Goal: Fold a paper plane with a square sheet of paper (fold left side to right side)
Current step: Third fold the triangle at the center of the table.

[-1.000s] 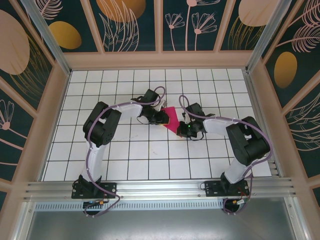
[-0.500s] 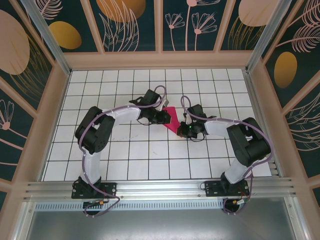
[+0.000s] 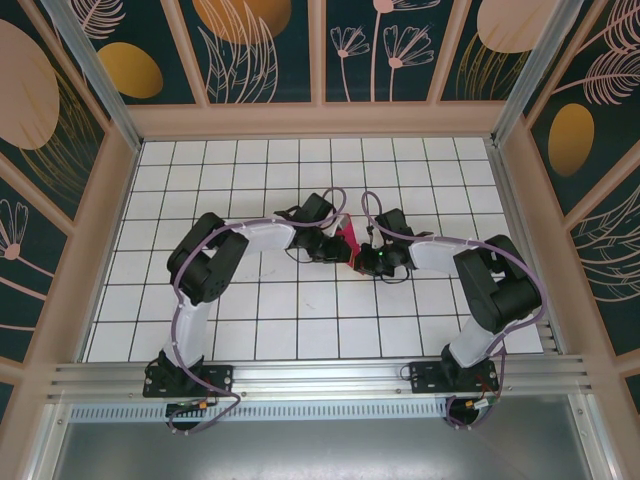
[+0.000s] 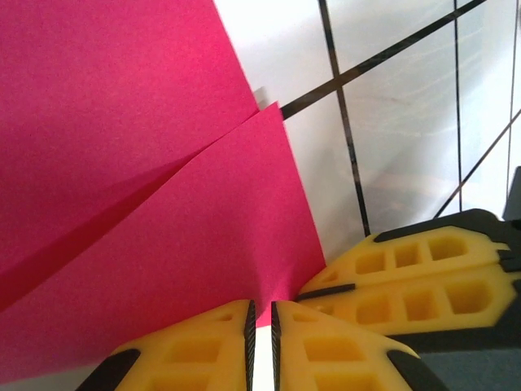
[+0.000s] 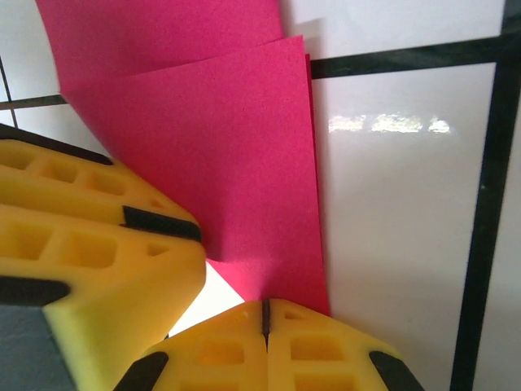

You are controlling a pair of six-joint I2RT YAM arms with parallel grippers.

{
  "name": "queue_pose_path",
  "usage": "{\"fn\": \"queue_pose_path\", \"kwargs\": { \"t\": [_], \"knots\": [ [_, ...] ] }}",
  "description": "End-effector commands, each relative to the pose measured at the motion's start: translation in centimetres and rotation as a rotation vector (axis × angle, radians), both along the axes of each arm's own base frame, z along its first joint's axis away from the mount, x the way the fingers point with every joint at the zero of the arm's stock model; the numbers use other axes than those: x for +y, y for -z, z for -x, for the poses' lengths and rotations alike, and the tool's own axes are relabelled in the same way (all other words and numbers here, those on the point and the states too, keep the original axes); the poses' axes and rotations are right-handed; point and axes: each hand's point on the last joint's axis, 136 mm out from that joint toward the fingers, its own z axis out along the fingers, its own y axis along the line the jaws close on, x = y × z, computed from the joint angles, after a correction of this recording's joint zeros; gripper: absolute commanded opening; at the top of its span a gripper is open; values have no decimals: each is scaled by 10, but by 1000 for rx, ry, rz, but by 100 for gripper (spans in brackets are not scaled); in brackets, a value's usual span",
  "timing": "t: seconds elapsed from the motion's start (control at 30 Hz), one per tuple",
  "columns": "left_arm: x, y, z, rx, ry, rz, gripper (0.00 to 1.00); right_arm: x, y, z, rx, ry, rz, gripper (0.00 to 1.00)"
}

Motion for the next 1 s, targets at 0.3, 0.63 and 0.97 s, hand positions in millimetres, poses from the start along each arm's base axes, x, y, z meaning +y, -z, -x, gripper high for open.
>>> {"fn": "queue_pose_path", "kwargs": {
  "t": [0.3,0.63,0.97],
  "knots": [
    [32,41,-20,-26,-103,-205,15,-40,45,36,149,38,198,0],
    [75,40,-71,-70,-230,-230,15,-45,50,43,166,36,217,0],
    [118,55,-75,-59,-282,-292,15,-41,46,41,154,43,170,0]
  ]
}}
